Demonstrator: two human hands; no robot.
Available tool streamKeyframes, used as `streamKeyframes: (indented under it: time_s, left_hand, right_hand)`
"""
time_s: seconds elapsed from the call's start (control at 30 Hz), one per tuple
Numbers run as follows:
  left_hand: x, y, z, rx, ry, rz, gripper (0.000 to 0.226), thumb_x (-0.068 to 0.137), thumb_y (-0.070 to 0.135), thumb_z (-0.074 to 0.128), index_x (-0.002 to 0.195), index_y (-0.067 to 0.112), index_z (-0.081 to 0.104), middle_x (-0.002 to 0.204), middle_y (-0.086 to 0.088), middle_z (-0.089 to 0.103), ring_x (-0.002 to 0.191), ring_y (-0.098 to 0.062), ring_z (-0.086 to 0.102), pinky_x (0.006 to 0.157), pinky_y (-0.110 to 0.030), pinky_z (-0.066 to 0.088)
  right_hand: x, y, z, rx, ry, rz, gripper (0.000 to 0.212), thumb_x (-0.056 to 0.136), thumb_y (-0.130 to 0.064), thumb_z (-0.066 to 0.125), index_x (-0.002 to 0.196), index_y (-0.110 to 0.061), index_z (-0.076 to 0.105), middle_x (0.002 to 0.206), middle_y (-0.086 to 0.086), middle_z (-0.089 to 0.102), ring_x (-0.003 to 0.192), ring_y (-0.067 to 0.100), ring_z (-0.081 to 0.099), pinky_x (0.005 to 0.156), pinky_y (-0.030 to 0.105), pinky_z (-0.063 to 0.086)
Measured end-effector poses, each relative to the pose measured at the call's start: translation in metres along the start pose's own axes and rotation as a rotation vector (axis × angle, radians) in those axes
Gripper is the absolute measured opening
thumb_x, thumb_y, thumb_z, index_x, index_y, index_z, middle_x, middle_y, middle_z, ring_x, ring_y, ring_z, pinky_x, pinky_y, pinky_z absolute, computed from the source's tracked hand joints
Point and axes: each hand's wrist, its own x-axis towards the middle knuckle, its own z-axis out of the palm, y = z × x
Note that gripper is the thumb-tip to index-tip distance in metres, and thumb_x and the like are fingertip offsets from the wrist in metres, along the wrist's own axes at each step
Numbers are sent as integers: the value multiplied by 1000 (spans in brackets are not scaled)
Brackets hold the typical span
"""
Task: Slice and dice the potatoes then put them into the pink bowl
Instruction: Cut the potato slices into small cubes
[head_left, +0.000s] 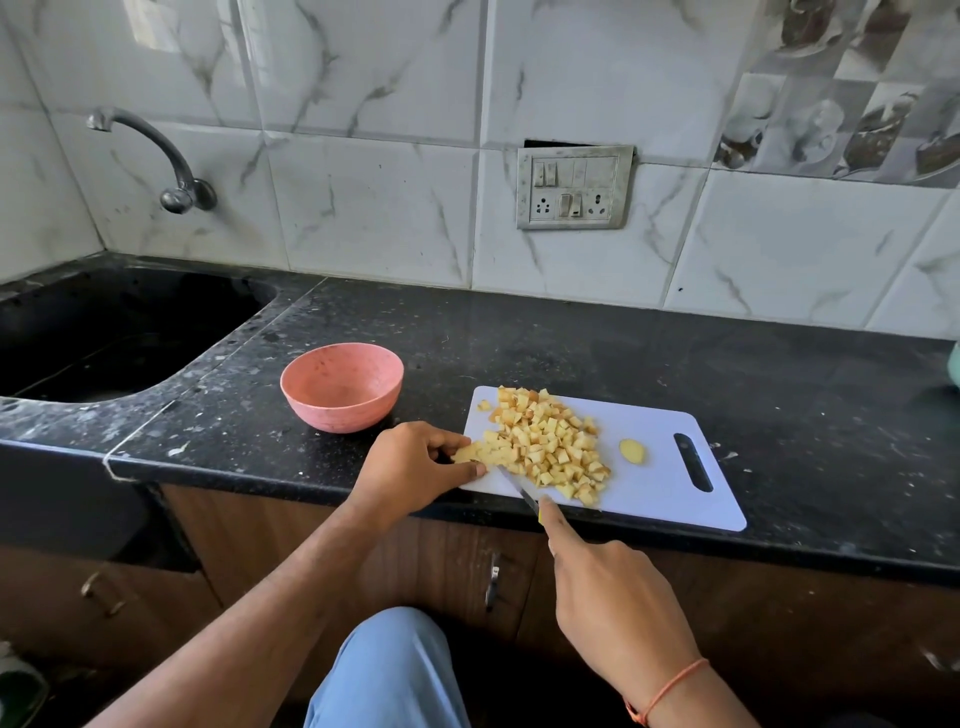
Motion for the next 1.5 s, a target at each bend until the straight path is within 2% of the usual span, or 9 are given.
streamKeyframes:
  time_s: [0.2, 0.33, 0.47, 0.73, 0.93, 1.1, 1.2, 1.33, 1.5]
  left_hand:
    - [1, -2, -1, -40, -38, 35, 53, 71, 62, 91, 119, 40, 80, 100, 23, 72, 86, 5, 63, 71, -12, 46]
    - [2, -10, -7, -81, -79, 60, 61, 69, 60, 93, 124, 40, 78, 98, 23, 74, 91, 2, 66, 76, -13, 52]
    - [5, -11, -9, -57, -93, 63, 50, 74, 56, 91, 119, 37, 80, 98, 23, 74, 92, 7, 66, 74, -8, 50]
    - [6, -10, -6, -84, -70, 44, 44, 74, 53, 93, 113, 36, 82, 93, 21, 75, 87, 2, 68, 74, -13, 54]
    - [7, -10, -7, -112, -63, 45, 43, 73, 50, 94, 112, 34, 83, 90, 20, 76, 85, 4, 69, 74, -12, 54]
    - [6, -11, -9, -109, -80, 62, 43, 73, 52, 94, 111, 36, 83, 89, 21, 76, 85, 4, 69, 73, -11, 53]
    - [9, -13, -17, -133, -162, 80, 43, 75, 50, 93, 114, 35, 82, 93, 22, 76, 87, 3, 71, 81, -16, 58]
    - [14, -16, -27, -159, -271, 84, 40, 82, 39, 91, 121, 35, 80, 107, 23, 77, 99, 3, 72, 94, -25, 60]
    - [17, -17, -28, -173, -294, 93, 40, 83, 37, 91, 121, 35, 80, 106, 23, 77, 98, 1, 72, 89, -23, 60]
  right_hand:
    - [6, -2, 0, 128, 79, 24, 58, 111, -37, 35, 165, -40, 13, 67, -9, 55, 58, 11, 54, 49, 24, 40]
    - [12, -15, 1, 116, 98, -22, 58, 111, -35, 34, 165, -40, 13, 61, -9, 50, 52, 12, 50, 45, 23, 31]
    - [26, -19, 9, 74, 95, -54, 57, 111, -35, 34, 165, -37, 17, 64, -8, 51, 54, 11, 50, 45, 23, 31]
    - [32, -7, 12, 82, 94, -4, 56, 111, -37, 34, 165, -38, 17, 68, -12, 53, 61, 9, 54, 52, 22, 42]
    - [21, -11, 11, 92, 69, -13, 59, 111, -38, 35, 164, -41, 10, 65, -8, 55, 56, 11, 54, 47, 23, 39]
    - [20, -4, 5, 68, 91, 1, 58, 111, -37, 34, 165, -41, 13, 65, -9, 54, 56, 10, 53, 46, 23, 34]
    - [18, -7, 5, 83, 75, -45, 60, 110, -38, 35, 164, -42, 10, 65, -9, 55, 57, 11, 55, 49, 24, 42]
    - [21, 0, 5, 45, 89, -4, 58, 111, -37, 33, 165, -41, 14, 64, -9, 53, 55, 10, 51, 46, 22, 31]
    - [17, -3, 8, 85, 53, -55, 59, 110, -37, 35, 164, -42, 10, 65, -8, 54, 59, 13, 56, 53, 26, 46]
